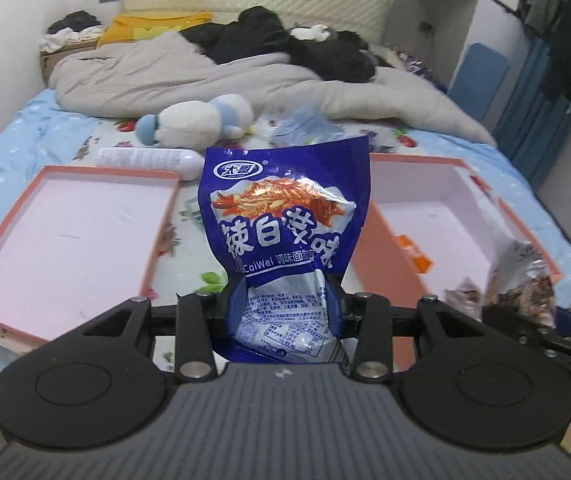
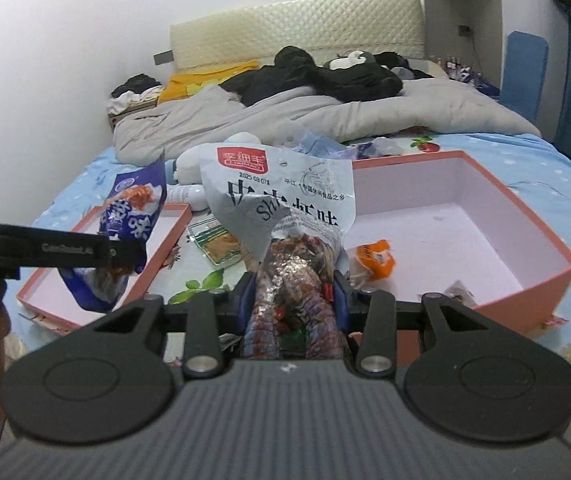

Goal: Organize snacks
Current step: 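Carry the blue packet and white bag up toward the boxes with both grippers, then open both grippers over the deep box to drop the blue packet and white bag, then move both grippers back over the snack pile beside the spray bottle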

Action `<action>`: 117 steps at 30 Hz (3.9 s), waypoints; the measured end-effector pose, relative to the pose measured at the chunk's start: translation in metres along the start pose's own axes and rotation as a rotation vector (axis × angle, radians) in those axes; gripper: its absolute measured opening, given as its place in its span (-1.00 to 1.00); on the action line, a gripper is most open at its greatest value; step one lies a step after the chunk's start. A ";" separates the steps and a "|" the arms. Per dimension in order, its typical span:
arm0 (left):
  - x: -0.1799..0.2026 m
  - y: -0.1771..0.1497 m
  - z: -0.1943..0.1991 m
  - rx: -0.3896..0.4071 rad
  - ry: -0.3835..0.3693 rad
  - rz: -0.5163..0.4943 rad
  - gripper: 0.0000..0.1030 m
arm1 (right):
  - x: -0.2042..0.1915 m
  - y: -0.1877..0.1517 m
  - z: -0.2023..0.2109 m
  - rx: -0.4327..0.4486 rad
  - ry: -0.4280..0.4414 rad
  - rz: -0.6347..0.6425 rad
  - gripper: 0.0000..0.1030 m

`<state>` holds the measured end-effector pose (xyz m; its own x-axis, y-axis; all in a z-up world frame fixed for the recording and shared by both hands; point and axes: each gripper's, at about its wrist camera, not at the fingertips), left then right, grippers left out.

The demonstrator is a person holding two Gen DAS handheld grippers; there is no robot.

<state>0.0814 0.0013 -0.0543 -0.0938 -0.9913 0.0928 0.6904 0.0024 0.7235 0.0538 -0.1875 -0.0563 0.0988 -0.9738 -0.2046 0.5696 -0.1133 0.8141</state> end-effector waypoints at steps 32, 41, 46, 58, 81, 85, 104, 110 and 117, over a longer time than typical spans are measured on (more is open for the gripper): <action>0.125 0.061 -0.108 -0.090 -0.221 -0.127 -0.11 | 0.122 0.041 -0.058 -0.078 -0.124 -0.122 -0.18; 0.153 0.092 -0.168 -0.129 -0.251 -0.167 -0.10 | 0.156 0.062 -0.105 -0.089 -0.133 -0.122 -0.17; 0.159 0.104 -0.198 -0.146 -0.252 -0.165 -0.10 | 0.169 0.063 -0.127 -0.121 -0.137 -0.126 -0.16; 0.158 0.107 -0.228 -0.182 -0.218 -0.180 0.25 | 0.184 0.056 -0.159 -0.188 -0.149 -0.179 0.30; 0.089 0.074 -0.078 0.011 -0.211 -0.115 0.25 | 0.099 0.045 -0.053 -0.014 -0.053 -0.110 0.30; 0.069 0.052 -0.049 0.026 -0.197 -0.088 0.25 | 0.082 0.029 -0.038 0.016 -0.022 -0.116 0.30; -0.022 -0.056 0.008 -0.009 -0.126 0.130 0.33 | 0.026 -0.035 -0.017 -0.021 0.133 -0.058 0.30; -0.040 -0.066 0.004 -0.009 -0.104 0.169 0.45 | 0.037 -0.025 -0.028 -0.046 0.147 -0.113 0.30; -0.053 -0.060 -0.022 -0.014 -0.111 0.177 0.56 | 0.035 -0.007 -0.046 -0.079 0.172 -0.093 0.30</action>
<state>0.0608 0.0511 -0.1182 -0.0482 -0.9549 0.2929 0.7126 0.1726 0.6800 0.0908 -0.2113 -0.0946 0.1770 -0.9110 -0.3725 0.6446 -0.1787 0.7434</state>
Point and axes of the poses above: each gripper's, at about its wrist camera, not at the fingertips, and z roughly against the way its jaws point, x to its right, y to its top, and after that the axes turned 4 degrees about -z, right-handed
